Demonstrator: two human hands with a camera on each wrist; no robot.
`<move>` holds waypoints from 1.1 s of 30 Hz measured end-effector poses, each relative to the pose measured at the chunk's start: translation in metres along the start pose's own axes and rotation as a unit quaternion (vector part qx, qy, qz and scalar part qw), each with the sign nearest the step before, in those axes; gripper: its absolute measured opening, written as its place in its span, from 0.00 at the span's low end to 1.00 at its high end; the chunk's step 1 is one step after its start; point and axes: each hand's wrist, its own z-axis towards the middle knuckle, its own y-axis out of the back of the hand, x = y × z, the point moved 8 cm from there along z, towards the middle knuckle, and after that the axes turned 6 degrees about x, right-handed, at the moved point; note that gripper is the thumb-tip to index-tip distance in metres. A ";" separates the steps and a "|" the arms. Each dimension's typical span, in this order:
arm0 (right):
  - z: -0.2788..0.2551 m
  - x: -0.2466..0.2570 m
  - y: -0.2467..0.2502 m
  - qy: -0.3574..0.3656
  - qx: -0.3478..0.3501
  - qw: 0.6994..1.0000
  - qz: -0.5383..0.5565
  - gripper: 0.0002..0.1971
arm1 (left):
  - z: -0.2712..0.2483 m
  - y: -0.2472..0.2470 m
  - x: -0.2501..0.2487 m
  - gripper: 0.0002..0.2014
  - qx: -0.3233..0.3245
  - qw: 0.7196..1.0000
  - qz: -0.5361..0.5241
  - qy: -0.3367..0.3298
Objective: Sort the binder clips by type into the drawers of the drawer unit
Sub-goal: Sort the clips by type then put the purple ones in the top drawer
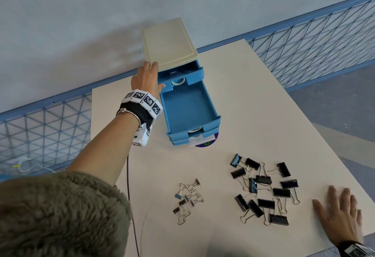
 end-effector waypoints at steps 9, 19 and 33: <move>-0.016 0.002 -0.005 0.033 0.015 0.999 -0.031 0.46 | 0.028 0.006 -0.001 0.17 -0.044 0.999 -0.007 0.017; -0.021 0.011 -0.005 0.059 0.029 0.996 -0.054 0.50 | -0.005 -0.003 -0.002 0.10 -0.049 0.993 -0.059 -0.089; -0.033 0.011 -0.004 0.085 0.040 0.993 -0.072 0.33 | -0.014 -0.054 0.008 0.28 0.129 0.989 -0.055 -0.050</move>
